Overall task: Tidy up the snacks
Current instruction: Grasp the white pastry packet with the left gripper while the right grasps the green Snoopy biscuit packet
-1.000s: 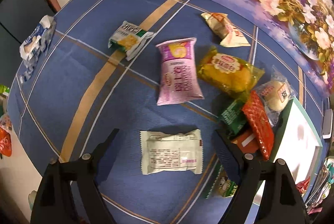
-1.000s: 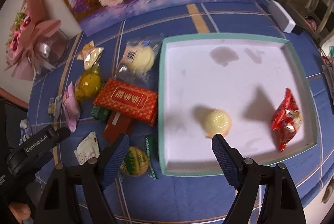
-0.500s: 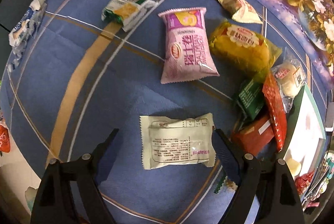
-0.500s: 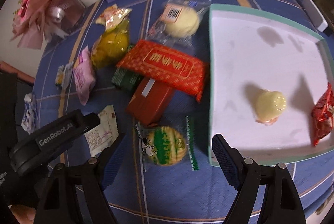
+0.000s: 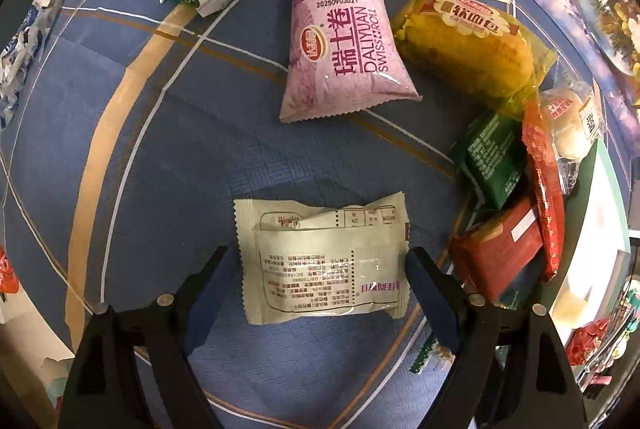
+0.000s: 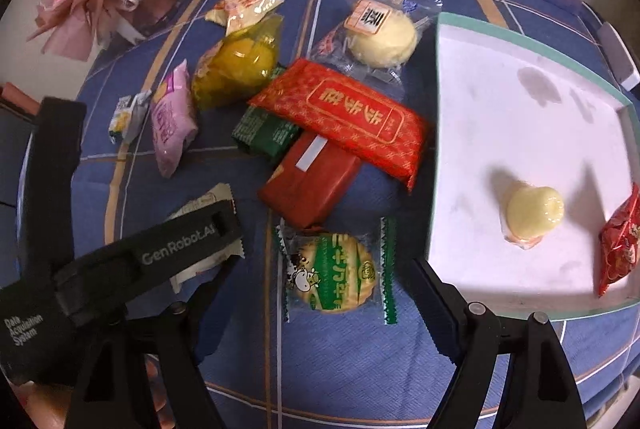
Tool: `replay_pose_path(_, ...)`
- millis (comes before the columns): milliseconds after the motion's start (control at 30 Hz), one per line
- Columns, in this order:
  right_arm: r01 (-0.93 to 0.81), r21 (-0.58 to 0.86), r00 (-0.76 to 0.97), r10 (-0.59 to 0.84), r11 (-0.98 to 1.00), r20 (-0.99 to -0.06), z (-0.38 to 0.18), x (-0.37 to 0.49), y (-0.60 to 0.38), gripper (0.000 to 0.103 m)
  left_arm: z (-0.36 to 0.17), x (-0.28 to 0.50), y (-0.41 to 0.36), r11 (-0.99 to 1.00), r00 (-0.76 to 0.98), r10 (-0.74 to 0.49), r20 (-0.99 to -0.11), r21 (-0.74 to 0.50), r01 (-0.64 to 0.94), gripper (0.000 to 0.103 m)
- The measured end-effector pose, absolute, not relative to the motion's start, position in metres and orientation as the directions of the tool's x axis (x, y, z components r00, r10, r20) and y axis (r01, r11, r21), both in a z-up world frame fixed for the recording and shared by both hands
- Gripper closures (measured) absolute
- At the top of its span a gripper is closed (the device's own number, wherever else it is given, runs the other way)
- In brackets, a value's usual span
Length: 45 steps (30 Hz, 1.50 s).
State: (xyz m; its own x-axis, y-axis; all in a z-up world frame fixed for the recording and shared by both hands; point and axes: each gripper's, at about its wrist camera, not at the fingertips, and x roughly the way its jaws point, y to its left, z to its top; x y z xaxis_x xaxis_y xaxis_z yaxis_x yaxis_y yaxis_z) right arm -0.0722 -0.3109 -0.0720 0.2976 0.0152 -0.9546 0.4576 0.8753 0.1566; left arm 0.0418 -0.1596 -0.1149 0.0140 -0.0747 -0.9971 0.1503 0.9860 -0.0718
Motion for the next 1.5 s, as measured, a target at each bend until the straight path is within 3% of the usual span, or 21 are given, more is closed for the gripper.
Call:
replay_pose_path(400,0.423,0.134,0.249,0.027,0.896,-0.968,-0.097,-0.063,-0.296,0.019,-0.129,0.051,-0.145,0.989,0.013,-0.070,-0.997,-0.068,0.130,0.016)
replay_pose_path(633,0.424,0.213,0.240,0.117,0.880,-0.964,-0.113,-0.059,-0.298,0.019,-0.130,0.057,-0.141,0.989,0.013,-0.073,-0.997,-0.071,0.127,0.016)
replay_pose_path(1233,0.335,-0.012,0.210,-0.088,0.942,-0.974,-0.137,-0.045,-0.271,0.019,-0.132,0.056,-0.158,0.990,0.045,-0.022,-0.999,-0.016,0.138,0.016)
replay_pose_path(1500,0.321,-0.020,0.225,-0.096,0.947,-0.970,-0.141,-0.046,-0.265,0.020,-0.128,0.050,-0.168,0.988,0.060,-0.011,-0.998,-0.001,0.153,0.016)
